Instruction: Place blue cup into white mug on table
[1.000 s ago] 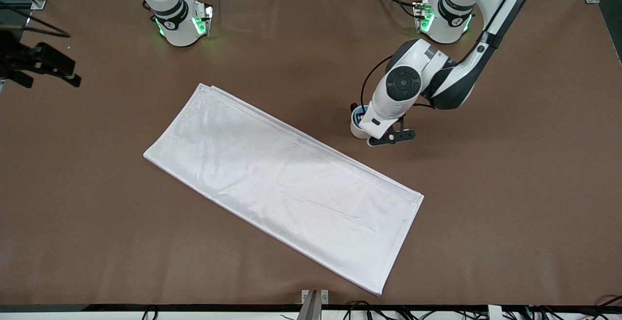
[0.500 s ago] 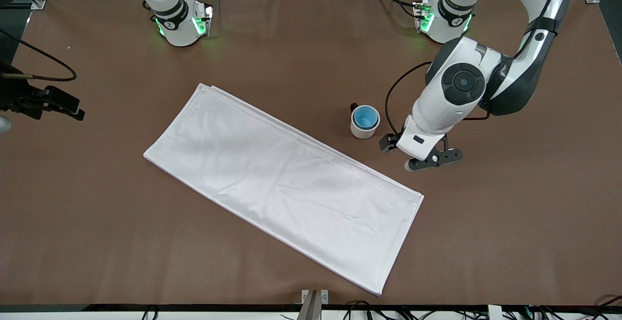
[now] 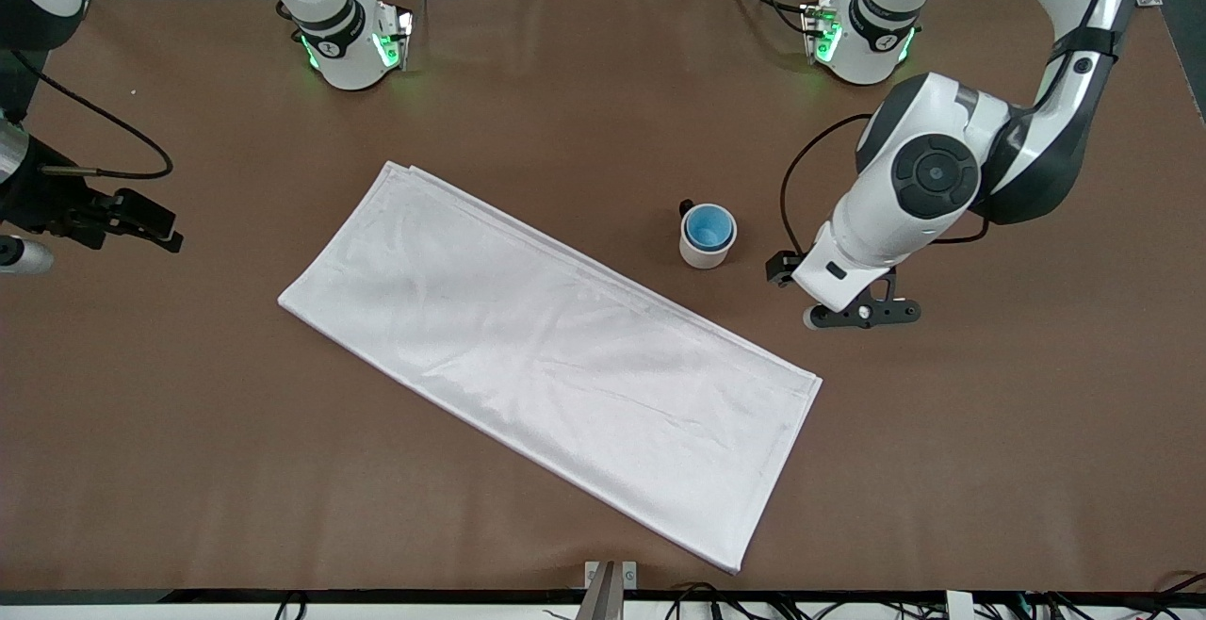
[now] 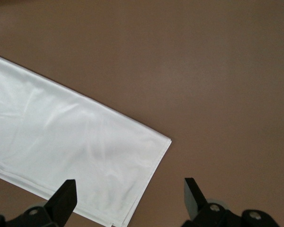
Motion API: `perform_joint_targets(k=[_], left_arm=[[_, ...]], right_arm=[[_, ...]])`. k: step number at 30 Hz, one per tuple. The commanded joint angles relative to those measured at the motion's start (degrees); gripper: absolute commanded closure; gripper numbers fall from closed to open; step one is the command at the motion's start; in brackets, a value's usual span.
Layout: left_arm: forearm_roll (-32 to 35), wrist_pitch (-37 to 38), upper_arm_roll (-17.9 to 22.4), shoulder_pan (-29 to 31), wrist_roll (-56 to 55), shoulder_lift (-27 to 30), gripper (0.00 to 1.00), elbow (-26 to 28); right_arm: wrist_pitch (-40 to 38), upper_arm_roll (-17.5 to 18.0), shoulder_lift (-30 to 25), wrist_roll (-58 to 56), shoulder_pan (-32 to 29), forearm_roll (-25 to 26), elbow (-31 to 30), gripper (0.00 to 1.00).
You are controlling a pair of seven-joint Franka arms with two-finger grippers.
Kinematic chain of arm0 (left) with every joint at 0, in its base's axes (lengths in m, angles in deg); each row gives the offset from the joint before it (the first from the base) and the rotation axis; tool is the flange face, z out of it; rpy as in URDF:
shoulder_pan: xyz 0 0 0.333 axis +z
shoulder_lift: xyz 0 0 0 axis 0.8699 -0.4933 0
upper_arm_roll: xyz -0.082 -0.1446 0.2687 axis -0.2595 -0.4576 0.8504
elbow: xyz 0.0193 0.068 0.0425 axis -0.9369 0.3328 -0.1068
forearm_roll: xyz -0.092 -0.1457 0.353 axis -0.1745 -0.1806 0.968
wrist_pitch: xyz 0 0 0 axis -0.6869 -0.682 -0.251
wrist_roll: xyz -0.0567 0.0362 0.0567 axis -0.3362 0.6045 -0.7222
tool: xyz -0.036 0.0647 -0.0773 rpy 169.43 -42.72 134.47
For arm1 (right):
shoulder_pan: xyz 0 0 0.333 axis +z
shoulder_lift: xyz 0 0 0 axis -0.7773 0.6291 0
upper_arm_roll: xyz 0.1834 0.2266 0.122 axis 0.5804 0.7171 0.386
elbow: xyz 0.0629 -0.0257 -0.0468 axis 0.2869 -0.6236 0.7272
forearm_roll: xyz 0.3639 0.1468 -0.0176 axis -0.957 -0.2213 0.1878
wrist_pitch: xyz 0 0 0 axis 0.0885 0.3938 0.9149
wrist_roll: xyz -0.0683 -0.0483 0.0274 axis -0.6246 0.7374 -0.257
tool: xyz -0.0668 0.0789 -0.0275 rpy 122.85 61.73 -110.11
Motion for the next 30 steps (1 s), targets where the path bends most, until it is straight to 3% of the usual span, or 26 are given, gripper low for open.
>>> perform_joint_targets(k=[1,4,7,20,25,30], left_arm=[[0.2,2.2,8.4,-3.6,11.8,5.8,0.00,1.4],[-2.4,2.5,15.6,-7.3,18.6,9.2,0.00,2.9],[-5.8,2.5,18.7,-7.7,22.3,12.4,0.00,5.1],[-8.5,4.4,24.1,-7.6,22.8,22.0,0.00,6.6],[-8.5,8.1,25.8,-7.0,25.6,24.8,0.00,6.1],[-8.4,15.4,26.3,-7.0,30.1,24.8,0.00,2.1]], right_arm=[[0.5,0.1,-2.5,-0.1,0.3,-1.0,-2.6,0.00],[0.1,0.4,-2.5,-0.1,0.5,-0.9,-2.6,0.00],[0.1,0.6,-2.5,-0.1,0.8,-0.9,-2.6,0.00],[0.6,1.5,-2.8,-0.2,1.9,-0.8,-2.2,0.00],[0.6,1.5,-2.9,-0.2,2.0,-0.7,-2.0,0.00],[0.7,1.4,-2.9,-0.2,2.5,-0.5,-1.6,0.00]])
